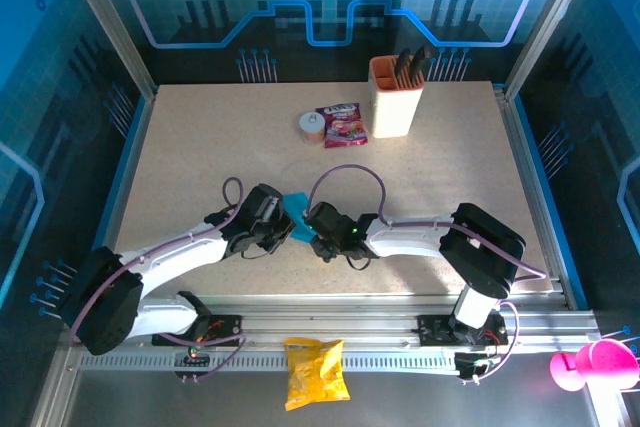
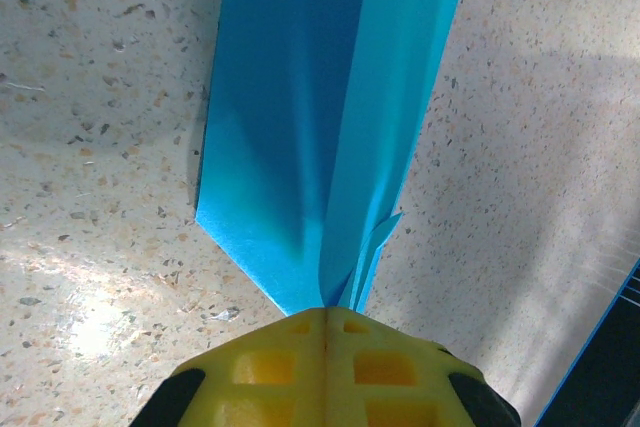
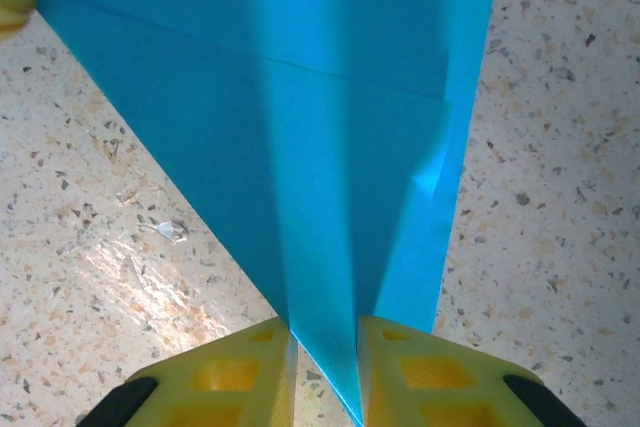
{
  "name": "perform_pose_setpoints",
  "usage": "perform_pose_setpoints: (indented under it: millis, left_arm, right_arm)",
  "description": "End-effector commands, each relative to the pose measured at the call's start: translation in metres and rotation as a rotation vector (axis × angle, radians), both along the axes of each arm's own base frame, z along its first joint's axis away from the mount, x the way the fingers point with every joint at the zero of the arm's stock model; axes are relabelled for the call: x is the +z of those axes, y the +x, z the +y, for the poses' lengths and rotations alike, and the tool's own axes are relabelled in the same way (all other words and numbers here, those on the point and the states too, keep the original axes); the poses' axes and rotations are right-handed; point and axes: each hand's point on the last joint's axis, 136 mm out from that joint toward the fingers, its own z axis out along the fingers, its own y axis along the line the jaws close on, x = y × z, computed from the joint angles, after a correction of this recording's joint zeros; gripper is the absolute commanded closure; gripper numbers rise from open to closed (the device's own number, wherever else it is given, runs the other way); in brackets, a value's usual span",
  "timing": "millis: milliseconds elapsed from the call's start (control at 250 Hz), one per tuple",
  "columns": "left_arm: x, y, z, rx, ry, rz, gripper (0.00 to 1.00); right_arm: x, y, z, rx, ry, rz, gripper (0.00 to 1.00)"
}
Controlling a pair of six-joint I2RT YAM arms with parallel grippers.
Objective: Fold a paper plane with a square sheet of paper (pick it up from the middle)
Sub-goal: Fourth fold the wing at the center of the table.
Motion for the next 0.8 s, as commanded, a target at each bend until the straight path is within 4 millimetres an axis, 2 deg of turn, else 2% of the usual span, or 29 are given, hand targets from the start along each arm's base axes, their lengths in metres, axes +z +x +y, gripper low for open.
perform_pose_setpoints:
  millis: [0, 108, 300, 356, 415, 451, 643, 799]
  left_arm:
    - [0.005, 0.0, -0.004, -0.015, -0.008, 0.012, 1.0]
    - [0.005, 0.0, -0.004, -0.014, -0.009, 0.013, 1.0]
    - [0.006, 0.001, -0.005, -0.013, -0.01, 0.01, 1.0]
    - [0.007, 0.0, -0.005, -0.013, -0.01, 0.011, 1.0]
    - [0.007, 0.001, -0.005, -0.015, -0.01, 0.011, 1.0]
    - [0.007, 0.001, -0.005, -0.015, -0.009, 0.011, 1.0]
    - [0.009, 0.0, -0.004, -0.016, -0.007, 0.008, 1.0]
    - [0.009, 0.0, -0.004, -0.018, -0.005, 0.008, 1.0]
  right_arm:
    - [-0.011, -0.007, -0.005, -0.011, -0.029, 0.013, 0.79]
    - [-0.015, -0.007, -0.007, -0.017, -0.037, 0.018, 0.86]
    - [-0.018, -0.006, -0.009, -0.026, -0.044, 0.014, 0.89]
    - [-0.017, -0.005, -0.011, -0.034, -0.048, 0.007, 0.86]
    - [-0.015, -0.004, -0.013, -0.04, -0.052, -0.002, 0.76]
    - [-0.014, -0.003, -0.013, -0.044, -0.05, -0.007, 0.74]
    - [-0.007, -0.001, -0.015, -0.051, -0.049, -0.024, 0.73]
    - [-0.005, 0.0, -0.017, -0.057, -0.055, -0.035, 0.77]
